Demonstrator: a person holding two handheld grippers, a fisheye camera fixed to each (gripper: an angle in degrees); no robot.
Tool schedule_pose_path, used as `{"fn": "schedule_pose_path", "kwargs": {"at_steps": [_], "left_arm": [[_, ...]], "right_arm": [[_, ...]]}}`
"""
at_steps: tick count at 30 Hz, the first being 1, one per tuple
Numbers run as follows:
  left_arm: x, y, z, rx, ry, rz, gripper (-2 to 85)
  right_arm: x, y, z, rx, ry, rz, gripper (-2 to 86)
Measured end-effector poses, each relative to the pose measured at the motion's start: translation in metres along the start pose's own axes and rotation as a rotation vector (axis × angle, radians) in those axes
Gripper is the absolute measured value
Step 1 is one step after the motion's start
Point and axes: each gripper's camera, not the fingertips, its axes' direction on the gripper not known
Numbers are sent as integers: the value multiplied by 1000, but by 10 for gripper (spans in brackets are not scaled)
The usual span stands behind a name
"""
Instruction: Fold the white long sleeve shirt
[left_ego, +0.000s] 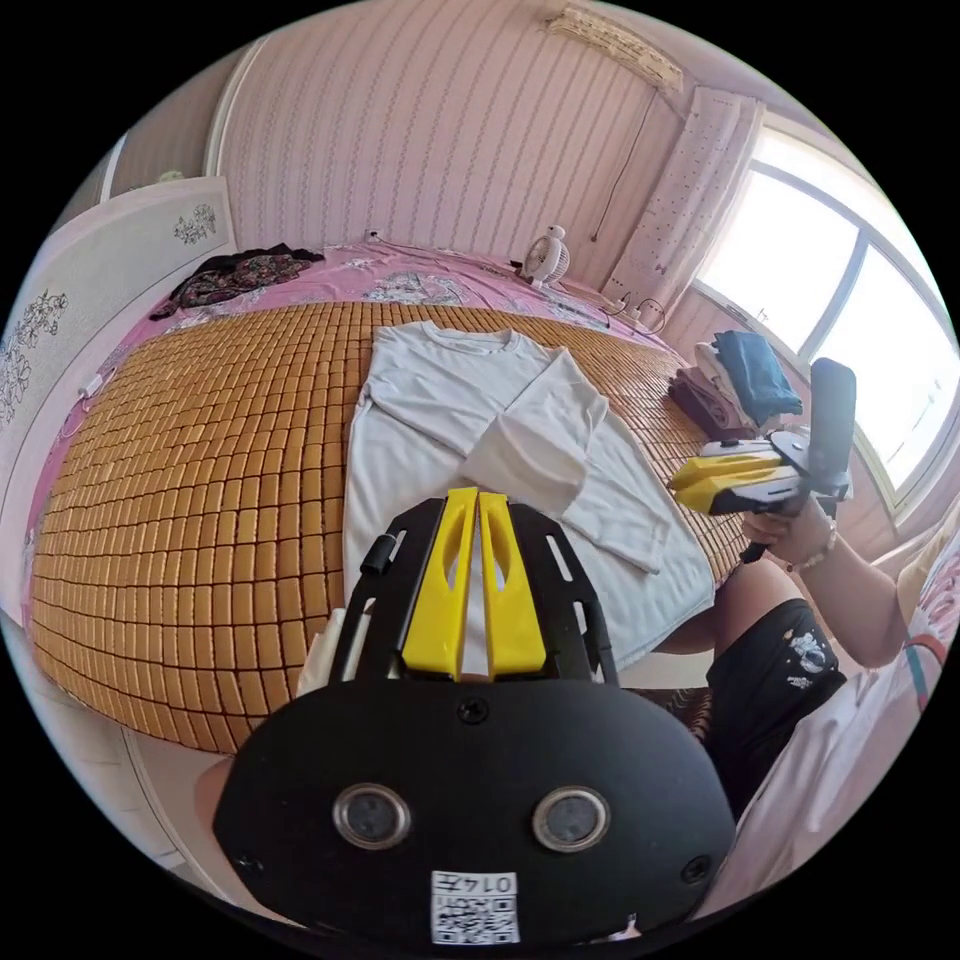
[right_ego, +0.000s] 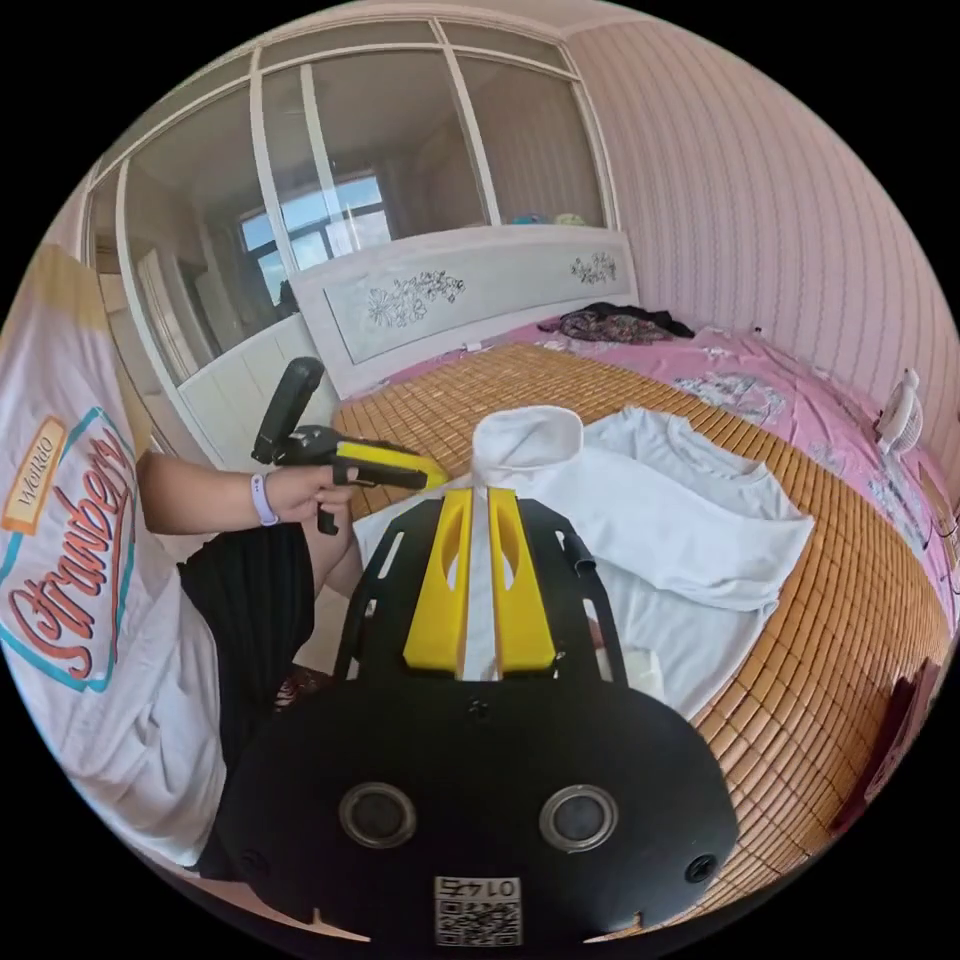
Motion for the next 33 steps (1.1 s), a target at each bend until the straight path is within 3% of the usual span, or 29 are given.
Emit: {"fn": "schedule_pose_path", "kwargs": {"at_steps": [4, 8, 16, 18, 21, 26, 29, 33], "left_arm": [[-27, 9, 11, -47, -24, -47, 72], [-37, -3, 46, -112, -42, -68, 66], [-56, -46, 104, -146, -8, -88, 39], [-52, -56, 128, -171, -27, -51, 28], [-42, -67, 179, -362, -59, 31, 7], [-32, -73, 168, -340, -105, 97, -8], [-33, -77, 132, -263, -14, 89, -9], [-43, -76, 108, -289, -9, 66, -9]], "right_arm": [[-15, 33, 68, -244, -149, 98, 58], [-16, 44, 97, -291, -144, 208, 57], [-35, 6, 192, -478, 52, 115, 81], [-42, -6, 214, -492, 85, 56, 86], [-44, -16, 251, -511, 167, 21, 79], [-28, -18, 272, -536, 229, 18, 24], [-14, -23, 253, -488, 175, 67, 13], [-4, -29, 213, -389, 21, 91, 11]]}}
